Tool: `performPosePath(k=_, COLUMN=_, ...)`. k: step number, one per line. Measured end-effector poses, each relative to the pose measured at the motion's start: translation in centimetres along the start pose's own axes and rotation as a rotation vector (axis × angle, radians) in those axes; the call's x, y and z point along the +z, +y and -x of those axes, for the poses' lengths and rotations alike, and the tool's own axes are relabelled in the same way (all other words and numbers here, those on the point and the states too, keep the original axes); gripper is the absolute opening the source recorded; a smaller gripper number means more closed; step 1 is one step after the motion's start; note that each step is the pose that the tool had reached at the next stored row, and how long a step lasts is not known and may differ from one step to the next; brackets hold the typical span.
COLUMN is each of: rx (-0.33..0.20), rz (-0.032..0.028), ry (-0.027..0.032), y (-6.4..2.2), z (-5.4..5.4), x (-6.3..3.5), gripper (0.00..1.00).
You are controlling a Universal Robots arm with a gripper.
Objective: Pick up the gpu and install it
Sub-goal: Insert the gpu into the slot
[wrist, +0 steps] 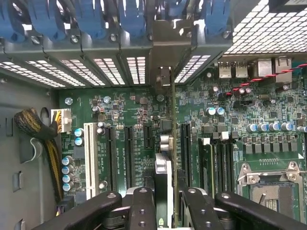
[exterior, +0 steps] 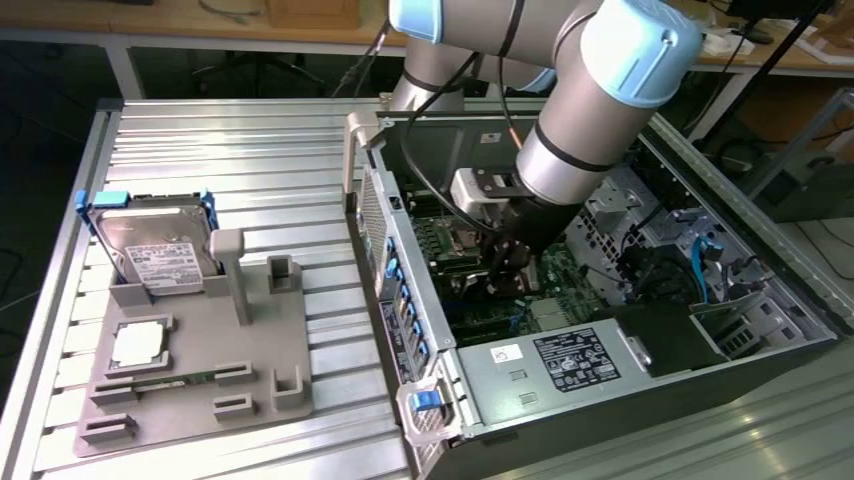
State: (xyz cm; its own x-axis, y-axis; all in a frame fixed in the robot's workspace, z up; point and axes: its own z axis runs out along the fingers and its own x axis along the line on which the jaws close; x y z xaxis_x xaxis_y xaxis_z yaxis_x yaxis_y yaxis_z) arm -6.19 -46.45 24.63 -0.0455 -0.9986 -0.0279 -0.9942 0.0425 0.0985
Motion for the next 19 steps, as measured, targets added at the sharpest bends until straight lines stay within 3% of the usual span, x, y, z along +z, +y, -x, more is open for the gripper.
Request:
performPosePath(k=7, rx=0.007, rz=0.0005, ry=-0.0015, y=0.07, z=0.53, x=-0.27, gripper=0.27)
performPosePath(k=19, rx=0.007, rz=0.0003, ry=-0.0018, y=0.06, z=0.24, x=-0.36, gripper=0.27)
